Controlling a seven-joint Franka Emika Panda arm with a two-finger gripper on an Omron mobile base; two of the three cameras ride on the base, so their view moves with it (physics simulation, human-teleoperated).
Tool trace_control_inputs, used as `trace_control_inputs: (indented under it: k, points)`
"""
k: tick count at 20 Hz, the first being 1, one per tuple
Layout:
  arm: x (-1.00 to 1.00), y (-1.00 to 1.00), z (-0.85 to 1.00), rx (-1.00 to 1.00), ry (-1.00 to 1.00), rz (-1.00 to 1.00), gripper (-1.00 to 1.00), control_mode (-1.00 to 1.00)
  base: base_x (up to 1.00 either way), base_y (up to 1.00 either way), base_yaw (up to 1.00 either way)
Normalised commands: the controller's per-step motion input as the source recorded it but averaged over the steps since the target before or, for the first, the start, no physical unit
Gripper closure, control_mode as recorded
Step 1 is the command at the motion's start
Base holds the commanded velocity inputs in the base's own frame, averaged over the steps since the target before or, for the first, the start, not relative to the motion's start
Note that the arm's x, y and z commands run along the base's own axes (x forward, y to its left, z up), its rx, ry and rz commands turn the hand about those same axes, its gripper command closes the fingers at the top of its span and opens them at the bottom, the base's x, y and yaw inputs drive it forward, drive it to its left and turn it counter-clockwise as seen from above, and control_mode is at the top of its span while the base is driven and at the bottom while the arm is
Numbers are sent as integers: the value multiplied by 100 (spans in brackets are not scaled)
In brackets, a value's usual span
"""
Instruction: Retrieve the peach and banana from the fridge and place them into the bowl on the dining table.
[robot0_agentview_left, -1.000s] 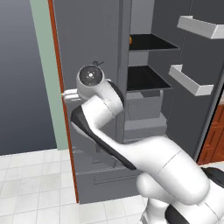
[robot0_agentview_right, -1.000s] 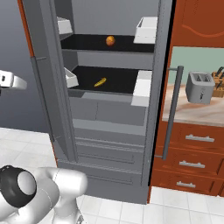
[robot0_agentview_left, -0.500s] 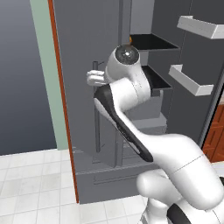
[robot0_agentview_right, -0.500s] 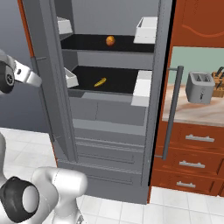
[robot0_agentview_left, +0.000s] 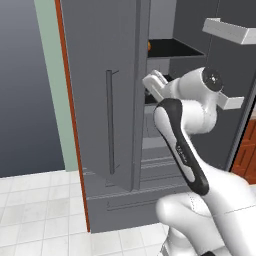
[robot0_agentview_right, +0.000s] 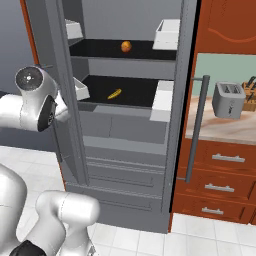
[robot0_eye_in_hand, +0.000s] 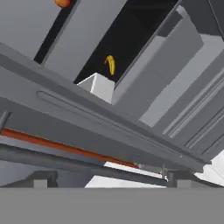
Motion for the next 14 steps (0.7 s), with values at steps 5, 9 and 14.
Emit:
trace_control_inputs:
  k: [5,9,14]
  points:
    - [0,-60,10,60,26,-11,-100,-100,0,0,0]
    - [15,-11,0,38,27,0,-100,-100,0,0,0]
    - [33,0,0,22,21,1,-100,-100,0,0,0]
